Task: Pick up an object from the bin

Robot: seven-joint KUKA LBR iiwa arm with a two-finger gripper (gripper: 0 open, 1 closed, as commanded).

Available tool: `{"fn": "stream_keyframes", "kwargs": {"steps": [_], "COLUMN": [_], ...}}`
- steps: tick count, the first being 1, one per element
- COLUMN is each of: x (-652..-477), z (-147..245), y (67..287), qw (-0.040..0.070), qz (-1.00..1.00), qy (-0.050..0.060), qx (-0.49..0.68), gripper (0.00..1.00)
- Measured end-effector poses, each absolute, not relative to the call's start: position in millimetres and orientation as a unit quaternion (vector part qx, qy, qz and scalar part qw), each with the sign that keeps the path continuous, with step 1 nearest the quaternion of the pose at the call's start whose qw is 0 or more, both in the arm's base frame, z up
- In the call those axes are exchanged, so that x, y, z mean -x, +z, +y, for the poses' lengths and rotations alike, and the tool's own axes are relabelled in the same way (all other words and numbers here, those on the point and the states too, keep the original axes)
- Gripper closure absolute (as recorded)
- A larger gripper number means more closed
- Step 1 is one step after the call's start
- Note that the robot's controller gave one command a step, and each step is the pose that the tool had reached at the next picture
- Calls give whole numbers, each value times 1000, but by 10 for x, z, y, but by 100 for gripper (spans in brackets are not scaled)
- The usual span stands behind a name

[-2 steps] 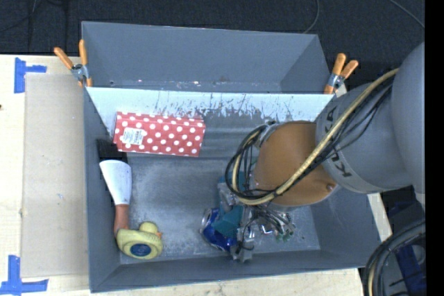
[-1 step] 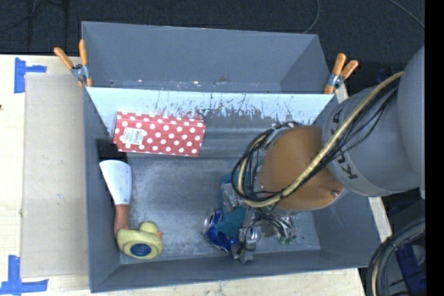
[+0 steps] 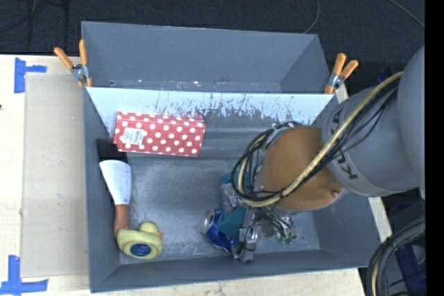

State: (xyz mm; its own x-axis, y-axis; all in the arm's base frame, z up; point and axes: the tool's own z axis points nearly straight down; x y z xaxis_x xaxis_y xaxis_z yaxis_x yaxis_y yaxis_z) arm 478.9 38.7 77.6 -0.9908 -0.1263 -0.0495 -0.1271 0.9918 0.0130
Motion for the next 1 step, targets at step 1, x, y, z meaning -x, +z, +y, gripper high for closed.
{"fn": "stream_keyframes", "kwargs": {"steps": [1], "x": [-4789], "z": [386], "y": [775], "qw": [24], "qz": [998], "qy": [8], "qx": [63], "gripper": [100]}}
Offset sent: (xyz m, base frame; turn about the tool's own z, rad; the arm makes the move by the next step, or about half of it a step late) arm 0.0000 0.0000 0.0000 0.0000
